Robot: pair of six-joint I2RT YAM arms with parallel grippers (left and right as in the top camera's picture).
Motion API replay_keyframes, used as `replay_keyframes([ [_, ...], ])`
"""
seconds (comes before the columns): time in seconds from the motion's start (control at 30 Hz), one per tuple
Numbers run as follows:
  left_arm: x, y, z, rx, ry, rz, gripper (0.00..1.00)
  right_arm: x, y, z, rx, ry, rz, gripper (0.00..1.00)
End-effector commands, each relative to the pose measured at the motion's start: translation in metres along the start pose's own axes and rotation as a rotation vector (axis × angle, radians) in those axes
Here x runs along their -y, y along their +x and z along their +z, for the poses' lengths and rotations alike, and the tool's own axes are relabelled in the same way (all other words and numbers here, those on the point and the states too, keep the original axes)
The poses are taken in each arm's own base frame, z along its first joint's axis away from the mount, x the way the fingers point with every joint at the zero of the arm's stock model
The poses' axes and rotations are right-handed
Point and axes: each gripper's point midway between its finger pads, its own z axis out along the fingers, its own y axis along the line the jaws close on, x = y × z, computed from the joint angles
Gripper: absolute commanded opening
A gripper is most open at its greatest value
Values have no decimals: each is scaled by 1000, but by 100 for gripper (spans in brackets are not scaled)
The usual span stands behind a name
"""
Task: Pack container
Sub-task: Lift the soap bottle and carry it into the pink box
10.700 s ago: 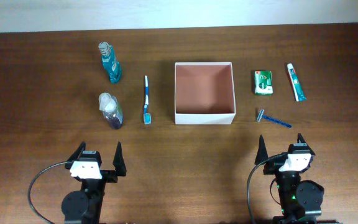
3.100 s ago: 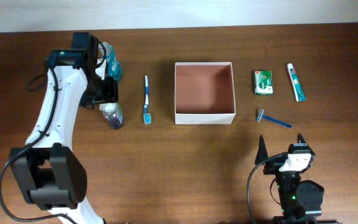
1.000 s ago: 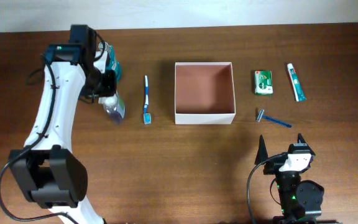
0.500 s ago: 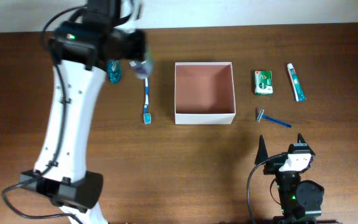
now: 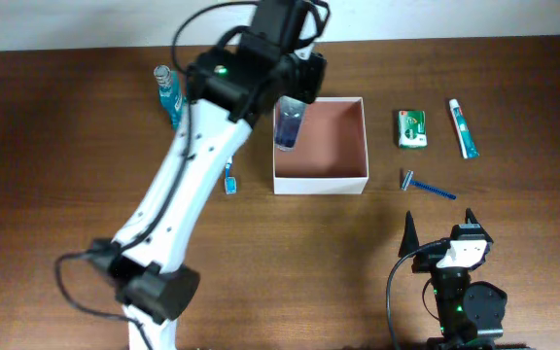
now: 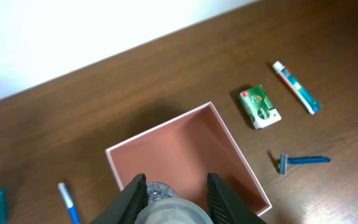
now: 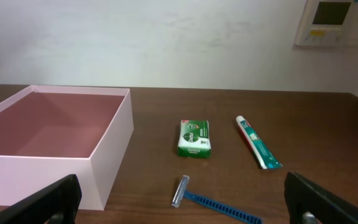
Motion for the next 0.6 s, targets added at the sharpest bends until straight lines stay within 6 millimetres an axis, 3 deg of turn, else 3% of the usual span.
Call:
replay_keyframes([
  [0.0, 1, -4, 22, 14, -16, -4, 20, 1, 2, 0, -1, 5, 1, 99],
  [0.33, -1, 5, 69, -6, -19, -4, 20, 1, 2, 0, -1, 5, 1, 99],
  [0.57, -14, 8, 79, -16, -36, -20, 20, 1, 2, 0, -1, 5, 1, 99],
])
